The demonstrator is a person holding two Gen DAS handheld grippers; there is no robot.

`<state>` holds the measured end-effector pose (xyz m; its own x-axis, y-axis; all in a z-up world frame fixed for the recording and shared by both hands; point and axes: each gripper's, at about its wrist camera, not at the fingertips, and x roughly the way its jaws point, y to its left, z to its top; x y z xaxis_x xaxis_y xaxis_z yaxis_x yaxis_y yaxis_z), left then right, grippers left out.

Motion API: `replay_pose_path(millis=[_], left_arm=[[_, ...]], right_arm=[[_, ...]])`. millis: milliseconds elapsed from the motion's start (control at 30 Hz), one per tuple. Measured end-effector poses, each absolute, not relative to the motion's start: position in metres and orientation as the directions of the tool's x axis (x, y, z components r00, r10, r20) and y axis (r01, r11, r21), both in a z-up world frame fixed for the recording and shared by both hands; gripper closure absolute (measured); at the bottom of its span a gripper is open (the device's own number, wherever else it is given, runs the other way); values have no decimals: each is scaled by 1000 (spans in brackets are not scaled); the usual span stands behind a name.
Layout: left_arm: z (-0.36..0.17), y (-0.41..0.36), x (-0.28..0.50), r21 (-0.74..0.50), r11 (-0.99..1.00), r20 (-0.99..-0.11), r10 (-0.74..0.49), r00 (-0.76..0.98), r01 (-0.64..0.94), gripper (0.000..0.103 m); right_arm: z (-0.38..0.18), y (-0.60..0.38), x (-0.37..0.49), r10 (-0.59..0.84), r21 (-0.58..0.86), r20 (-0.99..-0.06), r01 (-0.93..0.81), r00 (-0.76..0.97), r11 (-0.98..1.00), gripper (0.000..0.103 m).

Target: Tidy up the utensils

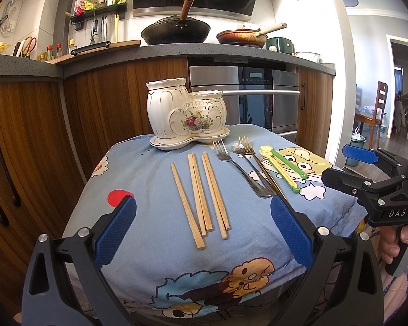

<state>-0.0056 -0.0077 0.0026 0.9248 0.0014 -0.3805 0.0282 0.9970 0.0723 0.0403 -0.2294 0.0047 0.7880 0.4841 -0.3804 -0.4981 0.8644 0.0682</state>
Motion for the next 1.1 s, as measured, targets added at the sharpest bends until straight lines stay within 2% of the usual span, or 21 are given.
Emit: replay_pose_path(millis=[333, 533, 633, 700, 767, 833, 1033, 1100], left_arm=[[9, 6, 3, 28, 1000, -393, 0, 920, 12, 5], [15, 29, 26, -1, 999, -458, 37, 888, -42, 6], [13, 35, 44, -9, 999, -518, 29, 855, -39, 22], [10, 38, 57, -22, 999, -557, 7, 830, -23, 35], [9, 41, 69, -28, 1000, -580, -6, 814, -13, 43], [8, 44, 81, -45, 999, -602, -22, 798, -7, 46], [0, 47, 115, -58, 998, -671, -35, 741, -6, 53], [-6, 48, 123, -54, 998, -697, -31, 717, -9, 63]], right_arm=[[8, -230, 50, 499, 105, -394, -501, 772, 859, 4], [8, -228, 66, 486, 154, -459, -472, 743, 868, 4], [5, -227, 78, 488, 178, -503, -466, 713, 866, 8], [2, -223, 87, 466, 160, -536, -457, 704, 875, 15], [0, -221, 95, 440, 140, -564, -444, 699, 885, 29], [-1, -221, 105, 422, 129, -590, -435, 689, 891, 37], [-1, -225, 132, 381, 111, -636, -408, 672, 906, 51], [-5, -223, 140, 368, 101, -658, -407, 657, 908, 55]])
